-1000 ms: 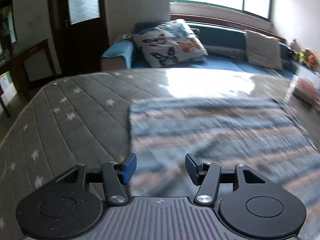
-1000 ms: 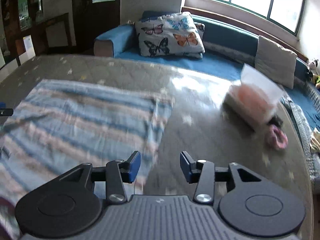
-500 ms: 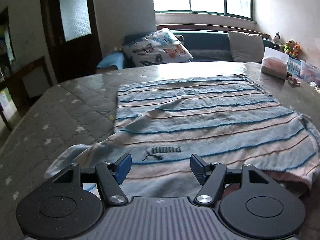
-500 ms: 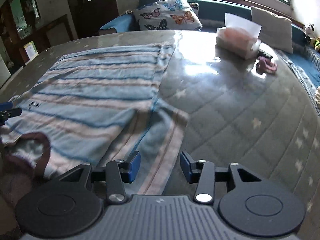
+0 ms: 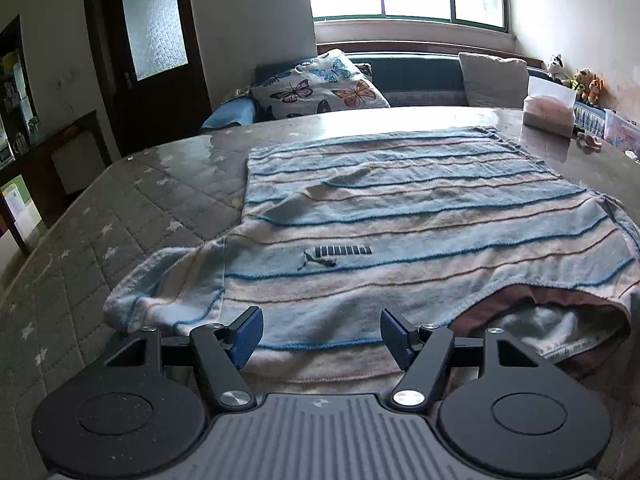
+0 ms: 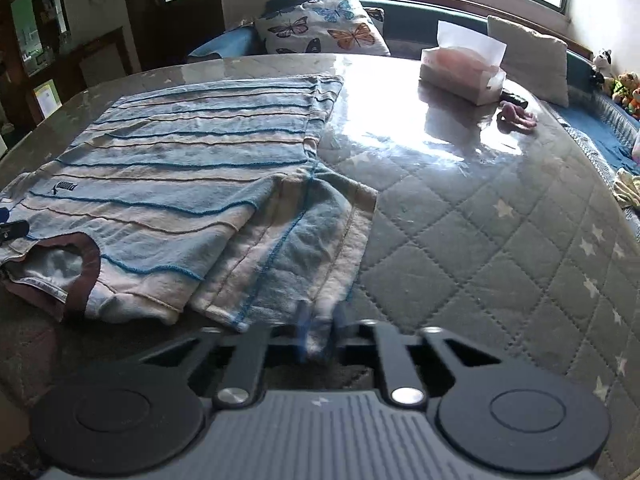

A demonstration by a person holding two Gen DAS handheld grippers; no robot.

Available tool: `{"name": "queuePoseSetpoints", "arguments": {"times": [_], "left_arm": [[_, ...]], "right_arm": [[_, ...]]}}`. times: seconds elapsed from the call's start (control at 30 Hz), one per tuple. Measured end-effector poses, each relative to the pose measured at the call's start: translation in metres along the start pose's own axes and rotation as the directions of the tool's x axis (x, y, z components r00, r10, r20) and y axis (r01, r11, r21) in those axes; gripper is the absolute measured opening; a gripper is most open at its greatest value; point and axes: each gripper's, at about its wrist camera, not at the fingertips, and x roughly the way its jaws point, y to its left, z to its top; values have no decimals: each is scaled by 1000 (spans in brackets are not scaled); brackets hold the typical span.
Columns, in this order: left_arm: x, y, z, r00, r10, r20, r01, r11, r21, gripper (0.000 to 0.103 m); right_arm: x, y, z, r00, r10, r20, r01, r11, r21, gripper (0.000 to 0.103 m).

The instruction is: Fold clothes

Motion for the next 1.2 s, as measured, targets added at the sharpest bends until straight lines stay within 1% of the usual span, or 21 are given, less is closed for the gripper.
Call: {"name": "queuePoseSetpoints", "arguments": {"times": [0.07, 0.23, 0.47, 0.53, 0.63, 0.67, 0.7, 0.73, 0.77, 0.8, 0.83, 0.93, 1.0, 1.03, 1.07, 1.1, 1.13, 1.2], "left_arm": [[2, 1, -2, 1000, 9, -6, -9, 1000, 5, 68], [4, 4, -7, 1000, 12, -13, -12, 1000, 4, 68], [3, 8, -8, 1000, 11, -13, -11, 1000, 2, 71], [3, 8, -8, 1000, 11, -13, -11, 1000, 1, 72], [3, 9, -8, 1000, 12, -13, -12, 1000, -1, 72], [3, 9, -8, 1000, 12, -13, -12, 1000, -1, 72], [3, 9, -9, 1000, 12, -13, -12, 1000, -2, 72], [3, 9, -8, 1000, 12, -13, -12, 1000, -2, 73], [3, 9, -8, 1000, 13, -13, -13, 1000, -3, 73], [3, 9, -8, 1000, 13, -13, -13, 1000, -1, 74], [3, 9, -8, 1000, 14, -13, -14, 1000, 1, 74], [3, 9, -8, 1000, 13, -13, -13, 1000, 4, 74], [3, 9, -9, 1000, 13, -12, -13, 1000, 4, 74], [3, 9, -9, 1000, 14, -12, -14, 1000, 5, 74], [3, 9, -9, 1000, 14, -12, -14, 1000, 6, 74], [3, 9, -9, 1000, 14, -11, -14, 1000, 7, 74], [3, 9, -9, 1000, 14, -11, -14, 1000, 7, 74], [3, 9, -9, 1000, 14, -11, -14, 1000, 7, 74]], "right_arm": [[-3, 1, 2, 999, -32, 14, 32, 999, -34, 4], [-16, -5, 6, 992, -113, 61, 117, 990, -72, 4], [3, -21, 1, 982, -190, 14, 191, 979, -69, 4], [2, -23, 6, 969, -246, 31, 247, 965, -85, 3], [-1, -34, 15, 963, -267, 48, 269, 962, -54, 3], [-3, -37, 17, 964, -260, 50, 262, 964, -39, 3], [-4, -38, 15, 973, -226, 47, 227, 974, -19, 5], [-5, -40, 14, 980, -192, 45, 192, 981, 1, 10], [-6, -41, 12, 987, -158, 44, 157, 987, 22, 19], [-8, -42, 10, 991, -123, 43, 122, 992, 42, 24], [-9, -44, 8, 995, -90, 42, 87, 994, 62, 27], [-2, -40, 0, 997, -78, 18, 77, 995, 65, 28], [1, -40, -4, 997, -80, 18, 79, 994, 75, 28], [0, -39, -3, 997, -80, 18, 78, 995, 66, 21], [0, -38, -2, 997, -79, 18, 78, 995, 58, 7], [-1, -37, -1, 997, -79, 19, 78, 996, 49, 7], [-1, -36, 0, 997, -79, 19, 79, 996, 40, 4], [-5, -30, 3, 990, -133, 53, 134, 991, -24, 4]]}}
